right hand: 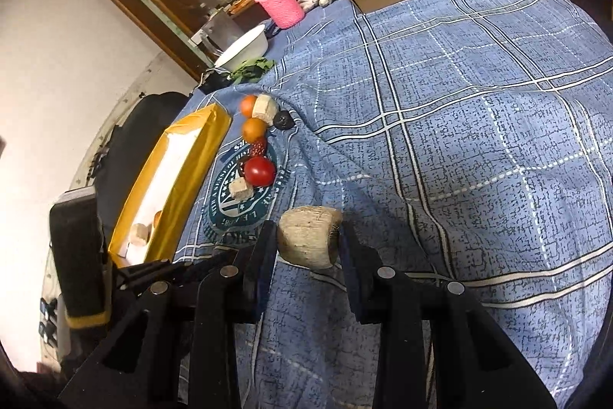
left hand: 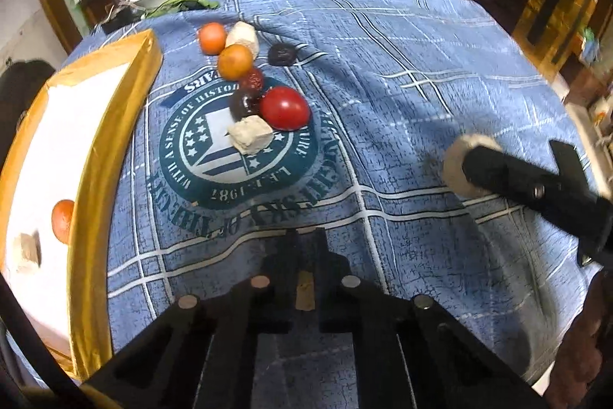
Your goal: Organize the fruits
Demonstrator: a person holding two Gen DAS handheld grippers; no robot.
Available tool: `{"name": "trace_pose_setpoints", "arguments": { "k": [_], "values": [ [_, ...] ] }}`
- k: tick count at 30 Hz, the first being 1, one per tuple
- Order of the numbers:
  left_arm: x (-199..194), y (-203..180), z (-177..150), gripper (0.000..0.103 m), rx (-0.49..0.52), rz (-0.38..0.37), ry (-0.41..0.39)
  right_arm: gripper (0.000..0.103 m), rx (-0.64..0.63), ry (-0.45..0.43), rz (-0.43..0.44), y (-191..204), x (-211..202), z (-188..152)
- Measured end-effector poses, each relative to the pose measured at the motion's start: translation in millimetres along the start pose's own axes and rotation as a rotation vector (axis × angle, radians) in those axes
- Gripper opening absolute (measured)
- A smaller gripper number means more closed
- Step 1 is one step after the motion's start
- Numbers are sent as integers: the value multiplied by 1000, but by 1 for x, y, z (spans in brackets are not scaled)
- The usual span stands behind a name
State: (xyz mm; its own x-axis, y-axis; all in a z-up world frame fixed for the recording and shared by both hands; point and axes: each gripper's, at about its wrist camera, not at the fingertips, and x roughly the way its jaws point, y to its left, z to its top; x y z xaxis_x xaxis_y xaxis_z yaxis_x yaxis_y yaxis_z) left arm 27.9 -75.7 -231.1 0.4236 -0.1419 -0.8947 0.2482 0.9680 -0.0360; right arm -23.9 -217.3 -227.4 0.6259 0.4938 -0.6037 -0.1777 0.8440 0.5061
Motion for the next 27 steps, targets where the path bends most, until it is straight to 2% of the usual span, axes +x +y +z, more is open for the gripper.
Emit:
{"name": "trace_pose_setpoints", "arguments": {
  "k": [3, 5, 7, 8, 9, 12, 16, 19, 24, 27],
  "values": [
    [0, -1, -2, 6, 0, -3, -9, 31, -2, 2, -4, 4, 0, -3],
    [1, 0, -1, 14, -9, 13, -15, 31, -3, 4, -9, 7, 0, -5],
    [3, 1, -2, 16, -18, 16, -23, 31, -3, 6, -15, 9, -1, -6],
    [3, 0, -1, 13, -13, 17, -24, 31, -4, 7, -19, 10, -1, -7],
    [3, 1, 0, 6, -17, 16, -24, 31, -5, 7, -21, 10, -2, -8],
    [-3, 2, -4, 2, -26, -10, -25, 31, -10, 4, -28, 14, -5, -9],
    [-12, 6, -12, 1, -19, -9, -42, 31, -9, -2, -28, 17, -8, -9],
    [-19, 14, -18, 1, -38, -45, -51, 31, -11, 8, -29, 22, -6, -13],
    [-24, 28, -21, 1, -76, -39, -62, 31, -4, 25, -33, 26, -1, -18],
    [-34, 38, -22, 1, -100, -67, -77, 31, -1, 6, -52, 23, -7, -22]
  ]
}}
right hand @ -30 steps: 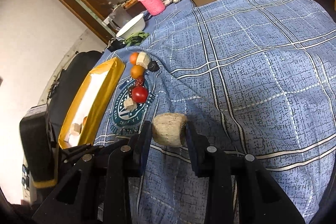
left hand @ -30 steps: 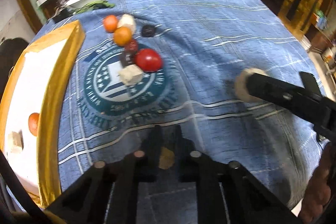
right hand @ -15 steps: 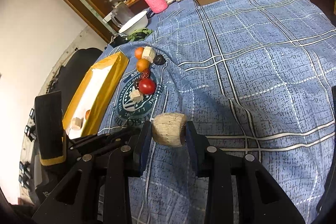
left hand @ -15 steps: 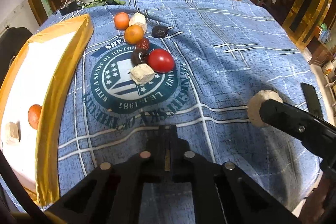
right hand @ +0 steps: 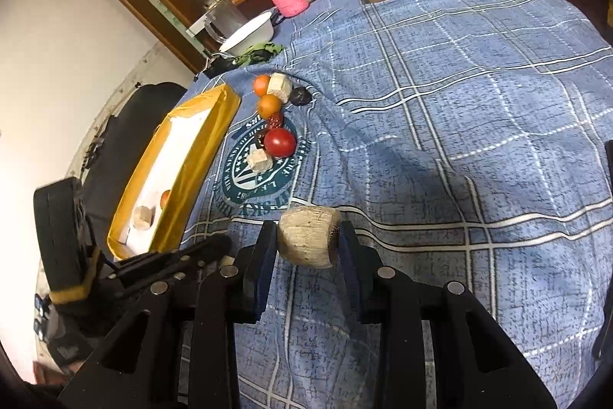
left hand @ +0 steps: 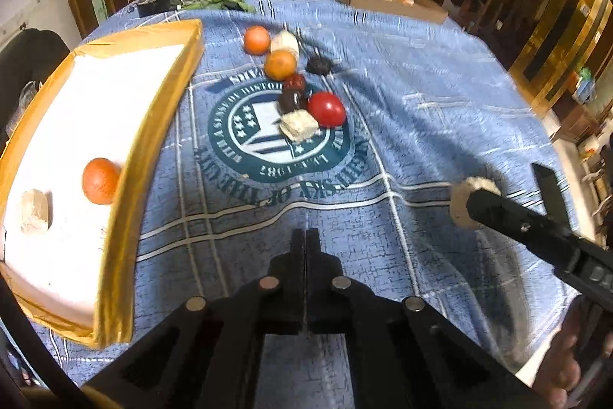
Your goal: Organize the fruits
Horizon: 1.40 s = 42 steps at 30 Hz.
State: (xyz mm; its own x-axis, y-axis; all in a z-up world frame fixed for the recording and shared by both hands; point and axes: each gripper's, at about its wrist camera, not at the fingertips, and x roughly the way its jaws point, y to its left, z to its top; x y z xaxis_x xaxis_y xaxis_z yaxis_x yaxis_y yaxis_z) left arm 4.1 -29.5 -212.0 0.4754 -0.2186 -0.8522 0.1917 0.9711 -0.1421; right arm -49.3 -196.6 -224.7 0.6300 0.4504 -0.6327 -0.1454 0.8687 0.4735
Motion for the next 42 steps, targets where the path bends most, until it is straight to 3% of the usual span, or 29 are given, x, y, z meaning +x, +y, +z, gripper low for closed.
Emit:
{"name": "trace_pose_setpoints", "arguments": {
  "k": [7, 13, 19, 25, 27, 29, 32, 35, 37, 38, 42],
  "values": [
    [-17, 1, 11, 1, 19, 10, -48, 31, -10, 3, 5, 1, -3, 3],
    [-30, -7, 17, 1, 17, -88, -20, 31, -27, -2, 17, 13, -7, 11],
    [-39, -36, 8, 7, 90, -90, -34, 31, 4, -11, 19, 11, -12, 10],
    [-16, -11, -3, 32, 40, -9, 9, 31, -15, -43, -3, 12, -23, 9],
    [-17, 0, -11, 59, 8, -15, -6, 31, -13, -42, -1, 10, -24, 6],
    [-20, 6, -20, 67, -10, -19, -33, 31, -12, -40, 1, 7, -23, 2],
    [-17, 5, -30, 65, -10, -21, -21, 31, 2, -26, 3, 3, -17, -2],
    [-11, -3, -31, 56, 16, -50, -2, 31, 10, -14, 6, 0, -12, -3],
    [-7, -8, -29, 44, 36, -44, 5, 31, 17, -14, 8, -2, -10, -4],
    [-4, -10, -26, 33, 33, -53, 13, 31, 19, -14, 12, -2, -10, -3],
    [-1, -20, -17, 32, 71, -63, 4, 31, 26, -10, 12, -5, -8, -3]
  ]
}}
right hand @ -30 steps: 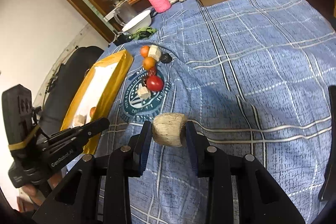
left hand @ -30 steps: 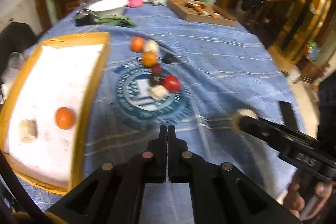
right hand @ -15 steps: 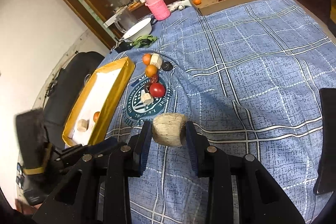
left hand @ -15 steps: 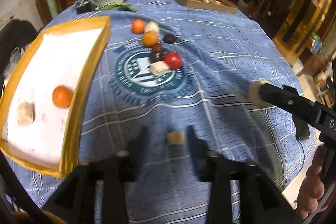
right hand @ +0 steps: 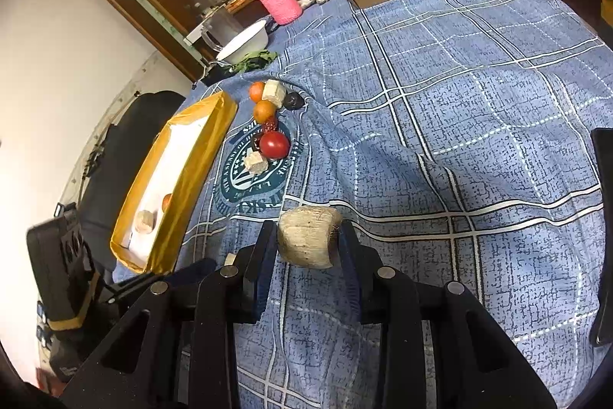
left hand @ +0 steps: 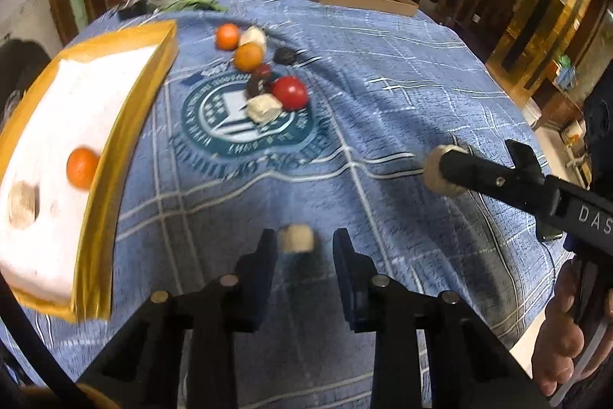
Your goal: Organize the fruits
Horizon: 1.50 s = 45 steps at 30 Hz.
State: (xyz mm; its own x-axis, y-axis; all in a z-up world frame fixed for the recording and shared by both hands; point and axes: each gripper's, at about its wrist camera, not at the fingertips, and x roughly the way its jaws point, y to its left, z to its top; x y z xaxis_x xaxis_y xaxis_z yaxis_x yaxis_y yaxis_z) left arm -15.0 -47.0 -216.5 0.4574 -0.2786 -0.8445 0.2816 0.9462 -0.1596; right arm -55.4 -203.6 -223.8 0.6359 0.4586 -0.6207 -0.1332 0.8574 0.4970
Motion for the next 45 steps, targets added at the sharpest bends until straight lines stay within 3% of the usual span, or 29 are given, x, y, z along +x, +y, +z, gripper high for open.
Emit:
{"name": "trace_pose_setpoints", "arguments": {
  "k": [9, 14, 19, 22, 27, 32, 40, 45],
  "values": [
    [-12, -8, -2, 32, 32, -45, -20, 31, 8, 9, 9, -3, 4, 2],
    [8, -4, 2, 32, 25, 116, 7, 31, 6, 10, 9, -3, 4, 2],
    [22, 1, 1, 25, 17, 107, 49, 31, 5, 9, 8, -2, 4, 2],
    [22, -1, 1, 22, 25, 125, 28, 31, 7, 18, 1, -1, 8, 4],
    [10, 6, 2, 22, 2, 80, 21, 31, -15, 19, -6, 11, 8, 5],
    [-36, 40, 16, 22, -104, 21, -49, 31, -60, 21, 0, 34, 13, 7],
    [-90, 115, 46, 22, -244, 109, -170, 31, -145, 32, 39, 90, 39, 23],
    [-94, 159, 65, 22, -299, 133, -205, 31, -200, 45, 90, 132, 63, 41]
  ]
}}
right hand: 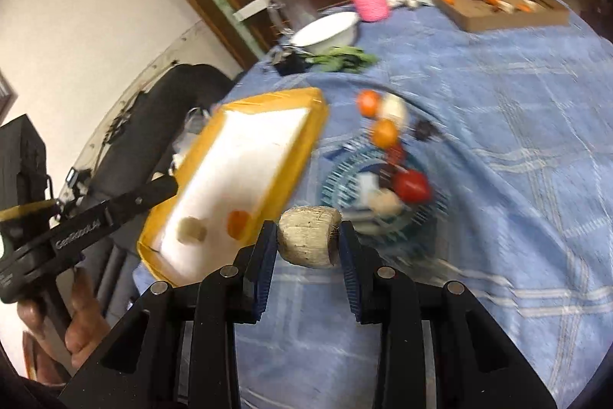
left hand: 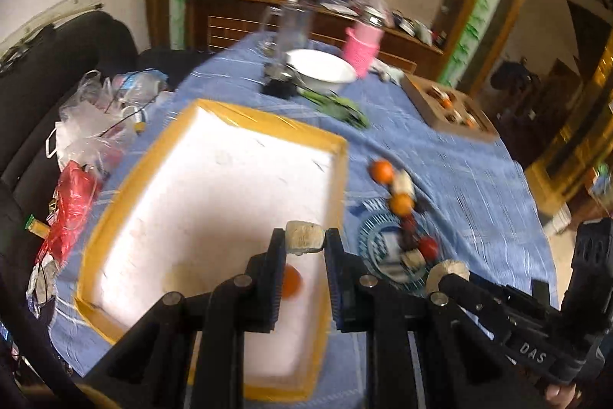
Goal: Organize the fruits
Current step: 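Carry the cube and cylinder over the tray and open both tools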
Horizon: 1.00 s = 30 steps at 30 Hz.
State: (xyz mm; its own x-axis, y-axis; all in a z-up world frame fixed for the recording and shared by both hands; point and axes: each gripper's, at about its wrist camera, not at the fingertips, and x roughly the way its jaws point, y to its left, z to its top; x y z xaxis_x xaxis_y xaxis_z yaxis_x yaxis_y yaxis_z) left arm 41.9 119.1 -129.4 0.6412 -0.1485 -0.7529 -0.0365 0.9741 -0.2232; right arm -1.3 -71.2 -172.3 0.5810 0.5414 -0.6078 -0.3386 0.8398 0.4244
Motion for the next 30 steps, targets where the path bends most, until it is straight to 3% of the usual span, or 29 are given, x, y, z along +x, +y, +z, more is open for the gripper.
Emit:
{"name": "trace_pose_setpoints", "arguments": {
  "k": [4, 11, 15, 24, 28, 30],
  "values": [
    [14, 27, 21, 22, -25, 25, -12, 31, -46, 12, 33, 27, 27, 23],
    [59, 63, 38, 22, -63, 46, 58, 31, -77, 94, 98, 58, 97, 49],
    [76, 82, 35, 22, -101, 24, 117, 31, -81, 127, 94, 56, 122, 55],
    [85, 85, 33, 22, -72, 21, 133, 31, -91, 149, 94, 51, 141, 61],
    [99, 83, 28, 22, -32, 63, 168, 31, -134, 179, 62, 58, 152, 58],
    [109, 87, 23, 22, -24, 103, 191, 31, -165, 198, 3, 62, 162, 57]
  ]
}}
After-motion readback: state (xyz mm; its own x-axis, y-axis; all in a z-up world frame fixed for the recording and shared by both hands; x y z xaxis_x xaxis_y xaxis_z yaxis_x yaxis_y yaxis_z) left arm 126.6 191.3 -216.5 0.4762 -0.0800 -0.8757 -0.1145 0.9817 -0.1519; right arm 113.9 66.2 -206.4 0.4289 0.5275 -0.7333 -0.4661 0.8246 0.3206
